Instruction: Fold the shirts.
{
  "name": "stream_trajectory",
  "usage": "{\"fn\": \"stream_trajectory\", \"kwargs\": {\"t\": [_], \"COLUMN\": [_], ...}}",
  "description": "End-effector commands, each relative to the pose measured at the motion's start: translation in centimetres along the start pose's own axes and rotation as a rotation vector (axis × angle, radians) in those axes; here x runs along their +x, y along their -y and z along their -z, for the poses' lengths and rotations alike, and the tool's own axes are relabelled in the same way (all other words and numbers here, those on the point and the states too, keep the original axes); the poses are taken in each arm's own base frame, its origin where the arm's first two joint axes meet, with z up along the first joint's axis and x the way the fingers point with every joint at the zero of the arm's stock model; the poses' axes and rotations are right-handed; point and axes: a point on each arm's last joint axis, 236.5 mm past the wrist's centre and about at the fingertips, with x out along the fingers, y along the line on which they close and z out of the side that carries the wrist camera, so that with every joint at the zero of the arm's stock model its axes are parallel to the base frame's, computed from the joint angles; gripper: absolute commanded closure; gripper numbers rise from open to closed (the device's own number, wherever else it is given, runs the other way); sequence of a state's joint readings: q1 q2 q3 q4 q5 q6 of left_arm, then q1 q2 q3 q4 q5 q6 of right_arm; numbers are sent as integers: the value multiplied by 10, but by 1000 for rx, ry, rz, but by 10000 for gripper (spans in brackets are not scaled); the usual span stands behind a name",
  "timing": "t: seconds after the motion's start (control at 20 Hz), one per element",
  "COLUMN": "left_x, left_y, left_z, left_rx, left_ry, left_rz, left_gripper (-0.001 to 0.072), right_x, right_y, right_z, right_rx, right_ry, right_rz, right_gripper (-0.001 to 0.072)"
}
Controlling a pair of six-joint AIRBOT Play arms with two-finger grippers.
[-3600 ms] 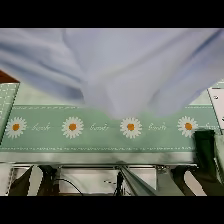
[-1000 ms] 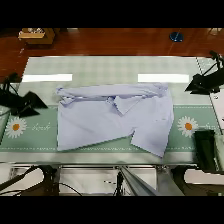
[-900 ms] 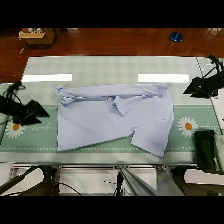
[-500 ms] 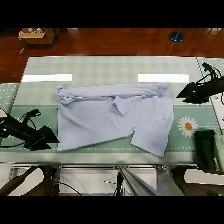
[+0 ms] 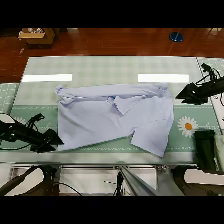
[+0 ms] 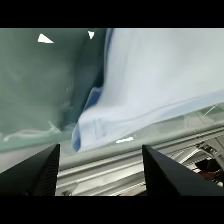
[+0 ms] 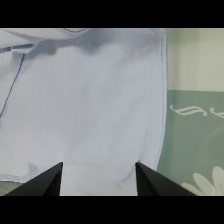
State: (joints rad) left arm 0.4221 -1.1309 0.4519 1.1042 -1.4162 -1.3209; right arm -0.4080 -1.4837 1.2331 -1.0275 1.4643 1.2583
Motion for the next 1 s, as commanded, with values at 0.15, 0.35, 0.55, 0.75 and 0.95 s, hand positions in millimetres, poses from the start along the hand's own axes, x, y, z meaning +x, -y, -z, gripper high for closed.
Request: {"fn": "stream_trajectory", "kwargs": {"t": [0.15,0.35,0.55,0.75,0.95], "left_x": [34,43,41,36,24], "left_y": [11,22,23,27,34], "left_z": [-31,-37,-36,-35,-37], "left_rx": [-32,-76,-66,-12,40], "left_ry": [65,63,61,77,133], "left_rz": [36,74,74,76,76], "left_gripper": [105,686,688,688,689], "right_x": [0,-8,-15,1,29], "right_y": [-3,-8,24,42,44], "right_z": [2,5,25,59,78], "right_rx": [4,-1,73,184,211], "right_ry": [-9,2,-12,-50,-91], "right_rz": [-13,-16,48,7,-8], "right_gripper": [191,191,191,191,191]}}
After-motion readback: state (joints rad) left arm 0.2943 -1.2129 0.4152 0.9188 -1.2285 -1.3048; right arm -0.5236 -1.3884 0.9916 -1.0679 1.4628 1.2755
